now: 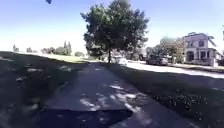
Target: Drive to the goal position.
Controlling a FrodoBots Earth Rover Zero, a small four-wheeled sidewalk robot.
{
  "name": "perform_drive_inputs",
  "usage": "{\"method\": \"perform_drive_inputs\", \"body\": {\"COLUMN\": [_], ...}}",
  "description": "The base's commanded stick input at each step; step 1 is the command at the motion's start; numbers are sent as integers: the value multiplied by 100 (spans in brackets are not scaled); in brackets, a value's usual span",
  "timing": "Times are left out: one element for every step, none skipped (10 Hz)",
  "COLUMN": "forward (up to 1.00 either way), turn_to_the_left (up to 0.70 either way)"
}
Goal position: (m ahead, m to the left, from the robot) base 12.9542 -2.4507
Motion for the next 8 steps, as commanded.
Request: {"method": "perform_drive_inputs", "body": {"forward": [85,85,85,85,85,85,85,85], "turn_to_the_left": [0,0,0,0,0,8,34,31]}}
